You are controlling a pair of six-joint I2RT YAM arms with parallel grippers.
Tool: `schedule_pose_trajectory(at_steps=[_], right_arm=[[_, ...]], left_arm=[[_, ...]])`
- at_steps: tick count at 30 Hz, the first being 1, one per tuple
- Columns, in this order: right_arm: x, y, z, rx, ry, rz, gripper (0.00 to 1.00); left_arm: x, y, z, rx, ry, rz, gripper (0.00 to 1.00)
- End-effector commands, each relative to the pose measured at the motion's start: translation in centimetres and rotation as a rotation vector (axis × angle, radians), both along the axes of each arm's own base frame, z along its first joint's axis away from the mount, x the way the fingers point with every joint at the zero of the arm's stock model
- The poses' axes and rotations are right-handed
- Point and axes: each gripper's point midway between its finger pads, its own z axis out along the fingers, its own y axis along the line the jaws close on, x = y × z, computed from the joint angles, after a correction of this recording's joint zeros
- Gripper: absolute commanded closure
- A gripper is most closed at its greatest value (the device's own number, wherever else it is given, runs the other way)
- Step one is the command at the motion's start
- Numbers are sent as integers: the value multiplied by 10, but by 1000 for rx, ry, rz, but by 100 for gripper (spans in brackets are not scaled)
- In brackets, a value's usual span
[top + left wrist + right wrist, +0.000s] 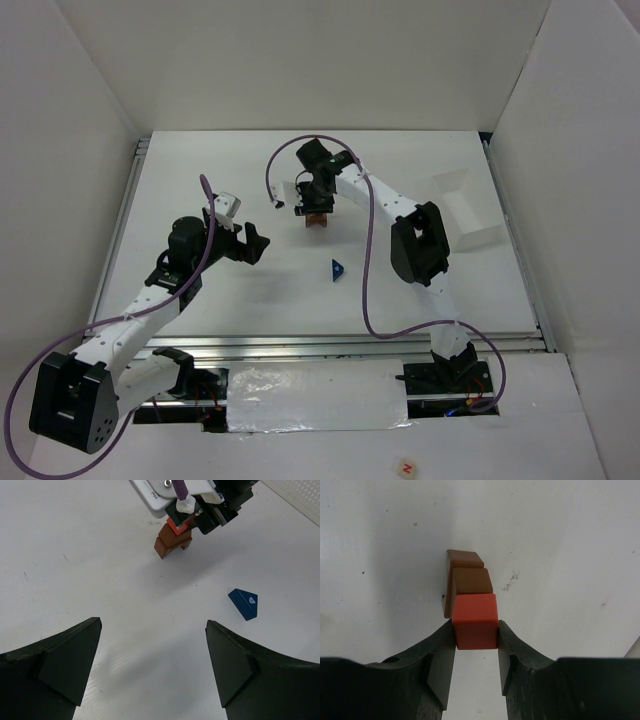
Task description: Build the wood block tower
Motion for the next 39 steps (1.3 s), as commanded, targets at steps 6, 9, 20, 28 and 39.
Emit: schedule_pose_trajectory(at_steps=[6,9,20,28,39], right_arm=[[-2,-1,5,-15,-17,16,69],[-2,-2,5,-15,-19,14,68],[-3,-1,4,-15,-17,16,63],[-4,-1,4,-17,-16,15,59],[-5,-3,4,-23,-14,11,55]], left_arm=[[4,-4,12,-21,-42,-11,1],[4,-5,12,-21,-40,-14,1],[3,-6,14,-23,-48,-19,1],[3,-7,14,-23,-46,-23,1],[2,-9,11,-19,-38,-36,1]])
